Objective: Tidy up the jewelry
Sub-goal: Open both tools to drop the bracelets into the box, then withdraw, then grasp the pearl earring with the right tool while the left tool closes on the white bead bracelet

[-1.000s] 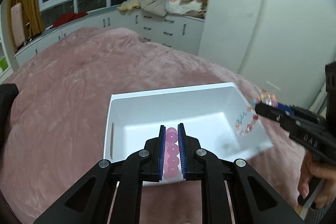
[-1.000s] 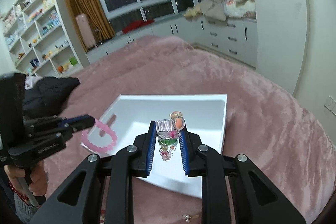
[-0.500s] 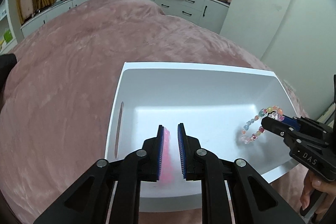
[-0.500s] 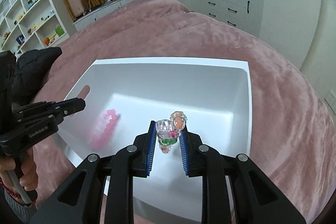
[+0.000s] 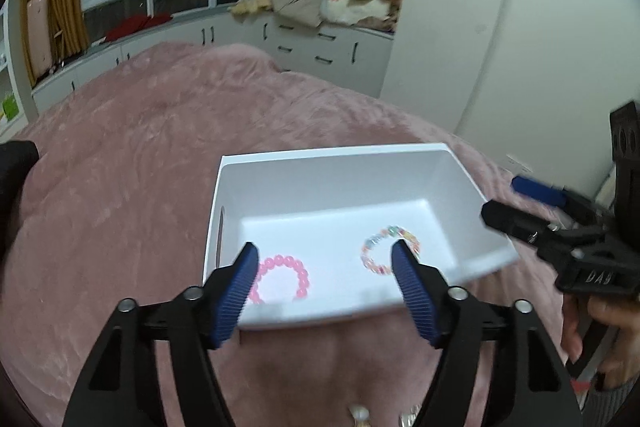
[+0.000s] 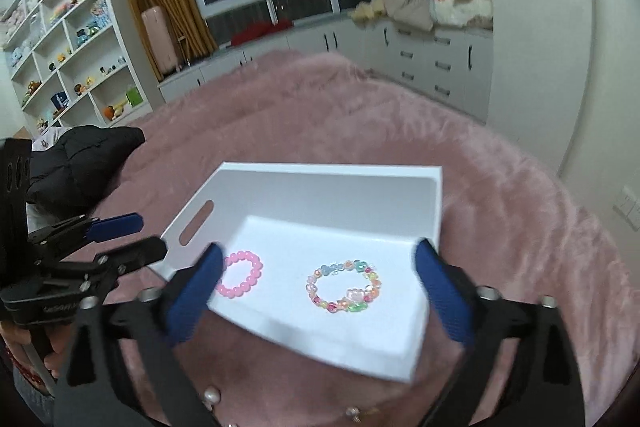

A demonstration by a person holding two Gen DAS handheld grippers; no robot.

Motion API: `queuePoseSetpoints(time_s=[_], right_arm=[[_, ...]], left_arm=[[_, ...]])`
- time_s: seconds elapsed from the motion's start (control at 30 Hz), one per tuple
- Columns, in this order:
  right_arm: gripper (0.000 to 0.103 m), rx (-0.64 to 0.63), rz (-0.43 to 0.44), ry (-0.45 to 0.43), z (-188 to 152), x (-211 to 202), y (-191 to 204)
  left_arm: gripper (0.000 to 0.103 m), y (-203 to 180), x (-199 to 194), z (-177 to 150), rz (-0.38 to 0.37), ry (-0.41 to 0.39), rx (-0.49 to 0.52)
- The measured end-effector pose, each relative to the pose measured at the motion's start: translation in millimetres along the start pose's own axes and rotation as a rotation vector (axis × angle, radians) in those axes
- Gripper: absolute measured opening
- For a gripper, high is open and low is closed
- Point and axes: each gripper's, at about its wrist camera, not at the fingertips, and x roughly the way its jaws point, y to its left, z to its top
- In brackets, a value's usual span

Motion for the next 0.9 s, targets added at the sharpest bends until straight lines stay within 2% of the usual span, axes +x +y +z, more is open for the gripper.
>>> queuePoseSetpoints(time_s=[0.2,0.47,0.7,0.9], right_arm=[[0.098,-0.065,0.03,-0.042,-22,-43,8],[0.098,-0.096,0.046,-0.071,-53,-69,20],[0.098,-0.116,0.045,-0.034,-86,-64,22],[0.098,-0.11,0.045,-0.005,-115,-48,15]], left_arm=[[0.079,-17,-38,-37,-0.006,-0.033,0.069],[0.081,-28,-65,-81,-0.025,-0.045,0.098],[0.081,-35,-63,-123,-0.014,-0.029,0.117],[0.081,-34,-51,-158,-0.057,0.008,0.125]])
